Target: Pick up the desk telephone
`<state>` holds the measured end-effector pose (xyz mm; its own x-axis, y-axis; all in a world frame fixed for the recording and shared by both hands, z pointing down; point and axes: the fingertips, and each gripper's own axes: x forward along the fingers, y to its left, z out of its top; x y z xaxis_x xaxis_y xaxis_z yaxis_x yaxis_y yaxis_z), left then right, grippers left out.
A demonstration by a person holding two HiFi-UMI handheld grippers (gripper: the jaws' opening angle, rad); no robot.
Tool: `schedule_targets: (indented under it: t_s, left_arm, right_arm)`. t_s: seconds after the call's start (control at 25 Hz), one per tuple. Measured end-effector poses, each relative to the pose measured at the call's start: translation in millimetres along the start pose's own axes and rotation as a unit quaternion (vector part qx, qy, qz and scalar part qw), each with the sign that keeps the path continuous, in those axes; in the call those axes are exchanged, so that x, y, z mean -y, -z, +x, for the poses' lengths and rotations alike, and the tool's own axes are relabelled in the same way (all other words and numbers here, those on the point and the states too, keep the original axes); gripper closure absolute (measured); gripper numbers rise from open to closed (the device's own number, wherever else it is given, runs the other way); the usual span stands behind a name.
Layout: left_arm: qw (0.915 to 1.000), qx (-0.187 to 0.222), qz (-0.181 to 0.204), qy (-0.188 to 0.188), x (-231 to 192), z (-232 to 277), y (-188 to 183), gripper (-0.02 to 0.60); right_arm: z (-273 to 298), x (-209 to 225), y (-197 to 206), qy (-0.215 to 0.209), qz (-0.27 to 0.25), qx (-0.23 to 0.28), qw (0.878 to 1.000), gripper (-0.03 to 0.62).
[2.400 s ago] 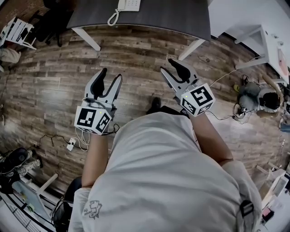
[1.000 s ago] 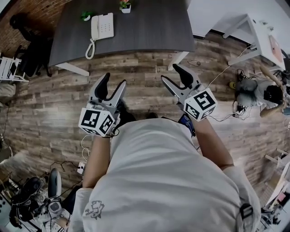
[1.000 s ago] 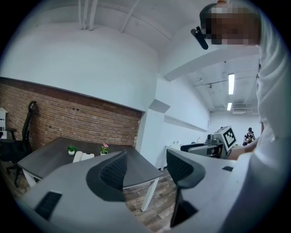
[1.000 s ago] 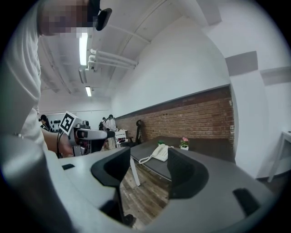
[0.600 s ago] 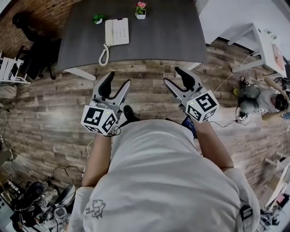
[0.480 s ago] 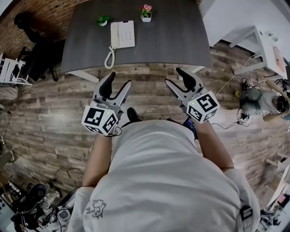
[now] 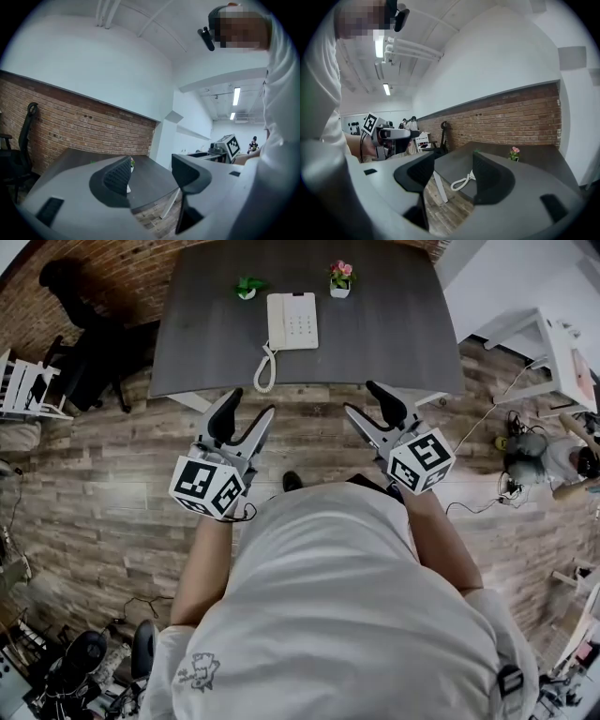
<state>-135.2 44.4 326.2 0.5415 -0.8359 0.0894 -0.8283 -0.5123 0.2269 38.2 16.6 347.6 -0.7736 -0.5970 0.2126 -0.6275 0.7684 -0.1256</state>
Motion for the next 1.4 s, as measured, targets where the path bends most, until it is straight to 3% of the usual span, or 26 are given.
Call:
schedule_targets:
  t_s: [0.28, 0.76, 1.4]
  left_arm:
    - [0.9997, -0.008, -0.022, 0.01, -30, -8, 9, 0.296]
    - [0.9996, -0.013, -0.024, 0.005, -55, 8, 9, 0.296]
    - [0.9983, -0.043, -0.038, -0.01, -104, 104, 17, 0.296]
  right_arm:
    - [26, -18, 5, 0.003, -0.001, -0.02, 1.0, 0.35]
    - [60, -4, 2, -0.007, 0.002, -0.025, 1.0, 0.35]
    - [126, 88, 7, -0.029, 0.023, -0.044, 0.998, 0.35]
